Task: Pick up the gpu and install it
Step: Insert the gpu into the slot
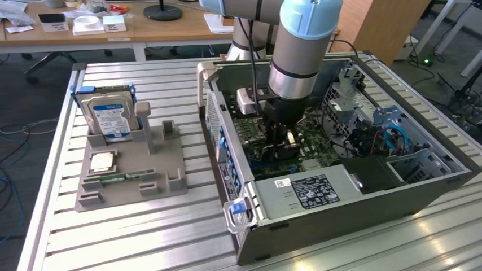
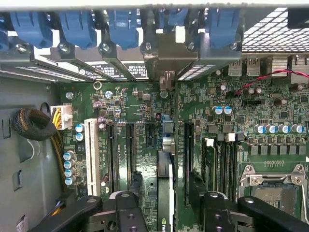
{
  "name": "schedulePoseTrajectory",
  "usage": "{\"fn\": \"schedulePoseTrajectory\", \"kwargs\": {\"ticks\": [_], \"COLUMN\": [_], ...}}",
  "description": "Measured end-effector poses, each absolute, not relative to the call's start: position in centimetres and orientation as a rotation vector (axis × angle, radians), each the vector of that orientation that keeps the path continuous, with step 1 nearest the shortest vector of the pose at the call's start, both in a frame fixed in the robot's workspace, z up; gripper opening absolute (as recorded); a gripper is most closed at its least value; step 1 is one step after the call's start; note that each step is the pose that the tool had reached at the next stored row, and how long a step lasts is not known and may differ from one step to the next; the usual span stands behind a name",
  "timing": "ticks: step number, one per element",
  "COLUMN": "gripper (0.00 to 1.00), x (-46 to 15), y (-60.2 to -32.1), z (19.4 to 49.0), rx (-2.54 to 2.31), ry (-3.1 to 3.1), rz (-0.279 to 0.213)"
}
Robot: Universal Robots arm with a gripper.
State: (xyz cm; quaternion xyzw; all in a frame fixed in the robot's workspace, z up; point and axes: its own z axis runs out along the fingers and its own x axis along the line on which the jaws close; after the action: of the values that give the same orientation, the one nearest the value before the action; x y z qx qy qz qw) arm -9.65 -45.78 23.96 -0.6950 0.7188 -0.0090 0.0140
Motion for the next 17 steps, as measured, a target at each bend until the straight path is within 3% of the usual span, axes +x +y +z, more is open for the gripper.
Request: {"fn": "schedulePoseTrajectory", "kwargs": {"ticks": [17], "gripper": [0.51], "x": [-9.6], "y": [-45.7], "z": [26.2], "rx": [-2.165], "ry": [2.239], "rz": [-0.030]}}
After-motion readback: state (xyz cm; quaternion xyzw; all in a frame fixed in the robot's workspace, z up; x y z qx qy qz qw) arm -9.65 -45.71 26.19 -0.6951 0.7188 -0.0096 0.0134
